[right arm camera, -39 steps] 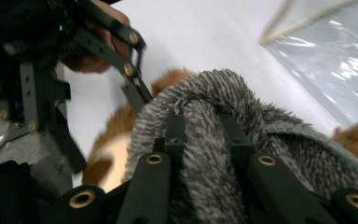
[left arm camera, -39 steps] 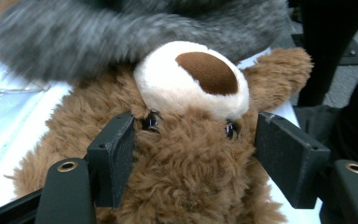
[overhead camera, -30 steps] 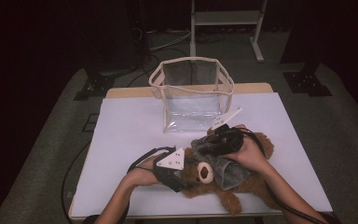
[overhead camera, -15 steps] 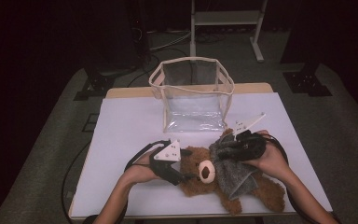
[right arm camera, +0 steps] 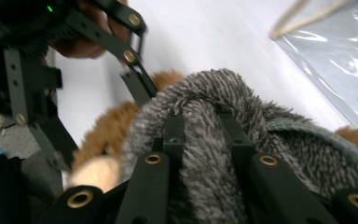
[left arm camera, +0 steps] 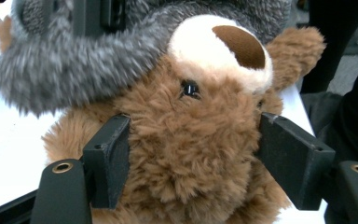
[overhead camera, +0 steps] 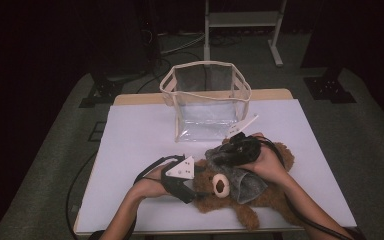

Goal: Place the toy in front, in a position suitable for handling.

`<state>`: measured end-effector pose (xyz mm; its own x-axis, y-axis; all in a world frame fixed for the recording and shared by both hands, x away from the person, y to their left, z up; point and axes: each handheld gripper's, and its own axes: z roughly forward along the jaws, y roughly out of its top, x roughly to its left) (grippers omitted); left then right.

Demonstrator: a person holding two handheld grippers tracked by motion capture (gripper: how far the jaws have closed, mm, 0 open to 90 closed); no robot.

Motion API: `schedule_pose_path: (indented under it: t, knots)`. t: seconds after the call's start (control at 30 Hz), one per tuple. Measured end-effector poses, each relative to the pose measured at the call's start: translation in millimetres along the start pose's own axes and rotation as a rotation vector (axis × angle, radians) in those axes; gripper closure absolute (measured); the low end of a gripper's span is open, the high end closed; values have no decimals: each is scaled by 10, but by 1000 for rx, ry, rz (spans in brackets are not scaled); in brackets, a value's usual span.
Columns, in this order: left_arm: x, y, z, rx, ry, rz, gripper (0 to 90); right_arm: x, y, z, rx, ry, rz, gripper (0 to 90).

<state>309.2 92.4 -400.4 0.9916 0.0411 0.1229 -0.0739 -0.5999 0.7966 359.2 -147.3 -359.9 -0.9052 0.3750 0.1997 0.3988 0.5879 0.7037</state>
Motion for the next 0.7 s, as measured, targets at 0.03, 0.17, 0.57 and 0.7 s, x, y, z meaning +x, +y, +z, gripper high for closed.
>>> schedule_pose_path:
  t: [0.03, 0.17, 0.57, 0.7]
  knots:
    - [8, -3, 0, 4, 3, 2, 284, -20, -43, -42, 1, -10, 4, 752]
    - [35, -15, 22, 3, 32, -16, 285, -53, -273, -252, 8, -55, 33, 752]
    - [147, -26, 12, -9, 142, -94, 272, 250, -489, -570, -62, -92, -8, 750]
    - [136, -10, -9, -12, 137, -81, 273, 247, -439, -432, -53, -101, -16, 749]
